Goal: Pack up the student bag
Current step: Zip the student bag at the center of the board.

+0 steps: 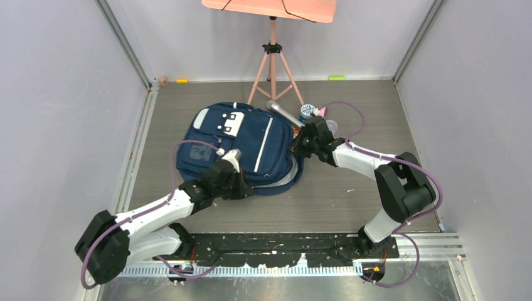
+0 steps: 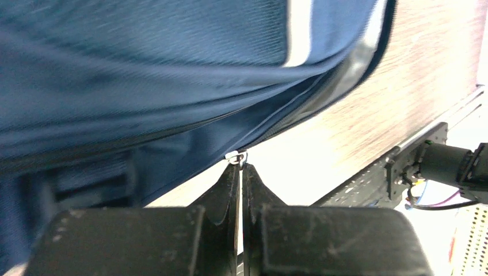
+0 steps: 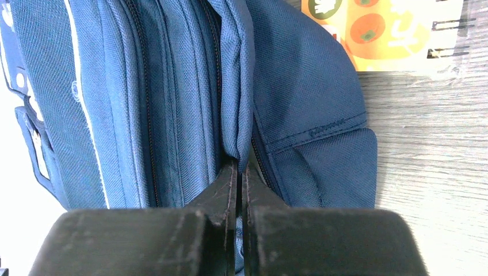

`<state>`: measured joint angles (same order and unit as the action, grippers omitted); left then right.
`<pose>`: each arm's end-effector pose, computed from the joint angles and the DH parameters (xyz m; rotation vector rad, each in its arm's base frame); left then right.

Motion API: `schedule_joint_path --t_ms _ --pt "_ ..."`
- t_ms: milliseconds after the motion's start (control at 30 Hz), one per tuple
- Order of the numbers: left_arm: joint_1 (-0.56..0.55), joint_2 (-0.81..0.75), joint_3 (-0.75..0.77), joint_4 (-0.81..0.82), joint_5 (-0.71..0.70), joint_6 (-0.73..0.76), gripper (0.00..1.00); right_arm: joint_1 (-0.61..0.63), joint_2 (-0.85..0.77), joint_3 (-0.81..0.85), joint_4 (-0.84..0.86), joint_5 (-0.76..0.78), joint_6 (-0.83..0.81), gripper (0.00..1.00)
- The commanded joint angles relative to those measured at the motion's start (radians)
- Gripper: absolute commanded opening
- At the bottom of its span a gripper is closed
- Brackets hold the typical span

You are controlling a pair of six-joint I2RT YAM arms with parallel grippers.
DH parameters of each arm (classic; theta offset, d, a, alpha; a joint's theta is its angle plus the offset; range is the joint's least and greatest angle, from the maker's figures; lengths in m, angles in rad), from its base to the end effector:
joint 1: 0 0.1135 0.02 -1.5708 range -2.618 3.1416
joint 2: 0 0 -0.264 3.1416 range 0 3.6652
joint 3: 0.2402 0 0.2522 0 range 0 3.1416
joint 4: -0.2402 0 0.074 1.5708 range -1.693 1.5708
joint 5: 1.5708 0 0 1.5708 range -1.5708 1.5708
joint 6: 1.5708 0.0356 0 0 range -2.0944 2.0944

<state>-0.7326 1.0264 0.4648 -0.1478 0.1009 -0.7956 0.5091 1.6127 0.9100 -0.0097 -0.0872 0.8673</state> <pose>0.1504 -0.1402 0.1884 -0.0203 2.4470 -0.8669 0.2950 0.1682 0.1932 0.3830 2.3862 0.7838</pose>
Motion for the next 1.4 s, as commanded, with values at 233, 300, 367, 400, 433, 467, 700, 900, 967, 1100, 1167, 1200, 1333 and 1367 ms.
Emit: schedule_joint_path --t_ms 233,300,367,400,433,467,700,900,967,1100,1167,1200,1333,1367 --pt "-0.153 0.25 0.193 0.333 -0.06 -0.063 0.0 0.036 0.016 0.004 0.108 0.01 0.022 0.01" --pt "-0.156 0.288 0.215 0.372 -0.054 -0.071 0.0 0.039 0.013 0.002 0.108 0.014 0.02 0.01" --pt "-0.157 0.332 0.246 0.402 -0.05 -0.071 0.0 0.043 0.011 0.001 0.108 0.017 0.016 0.0" --pt "-0.157 0.35 0.257 0.415 -0.046 -0.071 0.0 0.044 0.009 -0.001 0.108 0.018 0.015 0.01" --pt "-0.157 0.367 0.269 0.425 -0.042 -0.07 0.0 0.044 0.007 -0.001 0.106 0.021 0.013 0.01" --pt "-0.157 0.384 0.277 0.432 -0.038 -0.069 0.0 0.045 0.006 -0.001 0.1 0.021 0.011 0.01" --pt "-0.144 0.36 0.296 0.299 -0.052 -0.03 0.17 0.045 -0.068 0.017 -0.021 0.075 -0.058 0.04" --pt "-0.099 0.258 0.267 0.076 -0.035 -0.007 0.59 0.045 -0.186 0.03 -0.154 0.166 -0.154 0.38" --pt "-0.074 0.214 0.259 -0.013 -0.016 0.011 0.66 0.045 -0.224 0.023 -0.197 0.172 -0.196 0.48" --pt "-0.03 0.095 0.246 -0.17 -0.007 0.037 0.75 0.049 -0.303 -0.018 -0.228 0.15 -0.281 0.59" --pt "0.003 0.036 0.249 -0.256 -0.007 0.054 0.8 0.06 -0.365 -0.049 -0.231 0.13 -0.318 0.62" --pt "0.021 0.01 0.251 -0.309 0.0 0.062 0.82 0.074 -0.381 -0.059 -0.231 0.128 -0.335 0.63" --pt "0.123 -0.037 0.235 -0.419 0.081 0.081 0.84 0.161 -0.453 -0.115 -0.223 0.138 -0.37 0.65" --pt "0.146 -0.04 0.219 -0.425 0.11 0.074 0.84 0.202 -0.459 -0.117 -0.222 0.163 -0.369 0.66"
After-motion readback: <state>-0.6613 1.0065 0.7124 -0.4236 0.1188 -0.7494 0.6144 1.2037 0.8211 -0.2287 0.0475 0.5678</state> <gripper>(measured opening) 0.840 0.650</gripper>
